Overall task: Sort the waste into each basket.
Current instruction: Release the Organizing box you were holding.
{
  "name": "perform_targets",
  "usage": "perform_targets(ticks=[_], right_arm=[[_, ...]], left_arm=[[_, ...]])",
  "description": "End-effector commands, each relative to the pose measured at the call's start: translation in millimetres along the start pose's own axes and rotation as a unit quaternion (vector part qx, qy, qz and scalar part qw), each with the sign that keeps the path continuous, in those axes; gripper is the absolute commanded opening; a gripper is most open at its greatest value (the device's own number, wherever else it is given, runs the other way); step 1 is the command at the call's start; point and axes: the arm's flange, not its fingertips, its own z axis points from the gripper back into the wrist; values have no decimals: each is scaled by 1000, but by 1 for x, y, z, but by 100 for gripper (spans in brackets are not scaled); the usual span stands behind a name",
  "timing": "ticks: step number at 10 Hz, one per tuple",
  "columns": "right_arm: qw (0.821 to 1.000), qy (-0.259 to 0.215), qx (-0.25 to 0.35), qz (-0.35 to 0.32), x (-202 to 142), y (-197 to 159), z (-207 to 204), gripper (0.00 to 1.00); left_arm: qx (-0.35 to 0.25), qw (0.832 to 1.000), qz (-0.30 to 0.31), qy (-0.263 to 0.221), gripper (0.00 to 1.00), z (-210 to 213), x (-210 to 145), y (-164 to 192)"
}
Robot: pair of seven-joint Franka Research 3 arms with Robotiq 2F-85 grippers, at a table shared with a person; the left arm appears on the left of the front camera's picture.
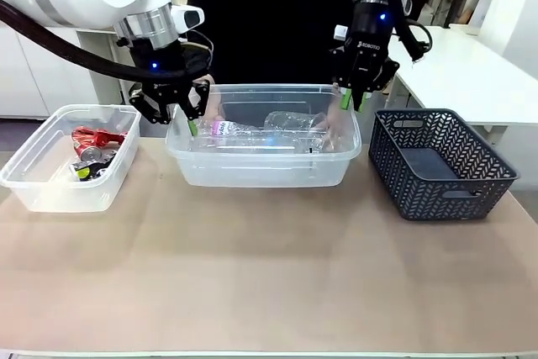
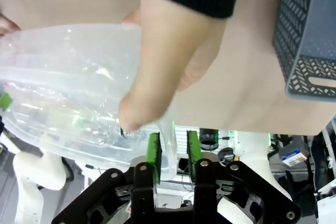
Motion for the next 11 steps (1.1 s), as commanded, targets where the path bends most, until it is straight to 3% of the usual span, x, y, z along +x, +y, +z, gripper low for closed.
perform_targets(ticks=[1, 2, 10, 11], right_arm=[[1000, -15, 9, 1, -10, -8, -9, 69], [1000, -20, 15, 0, -11, -9, -10, 100], [997, -69, 40, -6, -18, -10, -16, 100], [998, -47, 27, -10, -11, -6, -4, 100]], left_arm=[[-8, 1000, -7, -9, 100, 2, -7, 5], [-10, 1000, -7, -8, 100, 3, -9, 5], [-45, 999, -16, -16, 100, 13, -20, 15], [-46, 999, -7, 6, 100, 13, -19, 13]])
